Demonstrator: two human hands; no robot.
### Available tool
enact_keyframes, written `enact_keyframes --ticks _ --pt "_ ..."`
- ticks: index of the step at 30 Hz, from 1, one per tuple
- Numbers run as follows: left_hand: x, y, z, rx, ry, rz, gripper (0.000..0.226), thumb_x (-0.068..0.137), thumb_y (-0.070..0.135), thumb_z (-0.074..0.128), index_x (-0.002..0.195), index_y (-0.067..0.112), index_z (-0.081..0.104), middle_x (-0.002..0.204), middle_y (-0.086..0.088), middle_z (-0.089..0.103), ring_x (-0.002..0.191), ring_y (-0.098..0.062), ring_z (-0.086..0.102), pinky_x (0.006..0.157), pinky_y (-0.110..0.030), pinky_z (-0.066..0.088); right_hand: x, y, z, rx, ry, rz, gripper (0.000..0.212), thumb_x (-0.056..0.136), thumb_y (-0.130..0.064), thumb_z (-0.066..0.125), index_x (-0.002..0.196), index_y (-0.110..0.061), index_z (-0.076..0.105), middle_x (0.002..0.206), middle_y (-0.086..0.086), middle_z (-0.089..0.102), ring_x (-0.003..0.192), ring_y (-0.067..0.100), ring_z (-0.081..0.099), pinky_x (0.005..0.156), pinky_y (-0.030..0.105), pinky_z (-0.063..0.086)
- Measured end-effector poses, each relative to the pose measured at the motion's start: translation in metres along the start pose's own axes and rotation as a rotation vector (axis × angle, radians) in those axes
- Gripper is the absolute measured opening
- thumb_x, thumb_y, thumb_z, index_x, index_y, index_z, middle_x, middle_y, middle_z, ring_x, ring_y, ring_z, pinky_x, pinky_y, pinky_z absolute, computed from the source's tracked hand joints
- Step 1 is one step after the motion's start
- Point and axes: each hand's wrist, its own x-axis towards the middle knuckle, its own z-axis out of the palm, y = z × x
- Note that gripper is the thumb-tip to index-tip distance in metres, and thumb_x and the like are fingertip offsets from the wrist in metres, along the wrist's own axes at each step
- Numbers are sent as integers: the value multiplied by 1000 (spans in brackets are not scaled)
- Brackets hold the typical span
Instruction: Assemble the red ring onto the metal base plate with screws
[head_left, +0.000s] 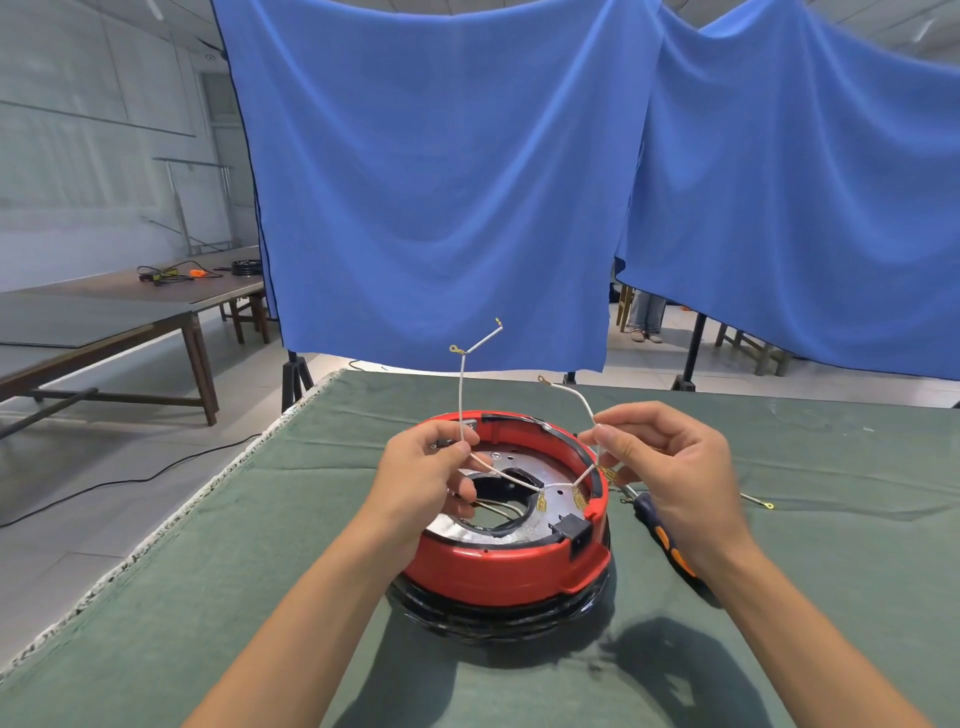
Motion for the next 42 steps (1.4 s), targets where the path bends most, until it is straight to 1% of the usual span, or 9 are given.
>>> enact_keyframes --ticks 8,12,18,22,29,32,35,37,42 --pt "4 1 -7 -100 -25 -52 7 92 6 59 95 6 65 64 -1 67 40 -9 47 40 -21 45 -1 3 2 -56 18 69 8 87 -10 65 82 -12 71 71 5 73 53 12 62 47 22 48" --pt "5 3 -9 -210 19 -69 10 91 8 60 96 4 67 60 1 65 40 -8 49 40 -20 46 -1 8 3 -254 -72 88 12 88 -24 65 81 -22 74 74 2 72 65 16 62 62 29 49" --pt "5 -1 -5 -37 155 66 15 94 2 55 85 8 66 51 4 62 36 -6 46 38 -20 45 -2 7 5 -712 -167 -96 10 82 -44 64 83 -40 73 92 -13 51 99 6 37 84 6 28" --pt "4 -3 -2 -10 176 95 17 94 1 54 83 8 65 52 3 60 35 -6 45 38 -20 45 -6 1 10 -734 -350 -129 26 75 -55 60 77 -34 76 108 -24 57 116 4 33 102 31 29" --pt "4 -3 -1 -39 183 157 11 95 4 53 103 9 58 64 -8 61 39 -10 52 41 -26 51 -7 -4 17 -683 -449 -135 15 77 -34 75 63 -33 70 74 -22 65 86 8 52 89 38 39" --pt "10 -10 -6 285 316 322 19 95 19 55 114 20 54 81 2 63 75 -14 62 68 -37 54 -7 -1 16 -615 -304 -154 24 81 -29 73 60 -35 63 61 -18 64 68 8 56 77 33 41" --pt "14 -21 -17 694 336 333 34 90 16 54 124 21 54 107 9 60 116 -16 48 94 -39 43 -8 6 16 -692 -203 -169 24 86 -31 68 63 -32 60 55 -11 65 66 7 57 87 31 38" --pt "14 -24 -19 810 246 226 45 85 5 51 128 16 53 122 -1 58 123 -22 43 100 -38 39 -10 9 18 -727 -187 -158 24 88 -33 65 65 -30 59 52 -10 65 65 5 59 90 32 42" --pt "8 -17 -20 1184 62 92 48 87 6 42 133 16 45 146 -9 38 133 -30 32 101 -44 36 -11 12 34 -583 -122 -97 26 91 -30 60 67 -21 61 52 -6 64 51 12 60 63 42 53"
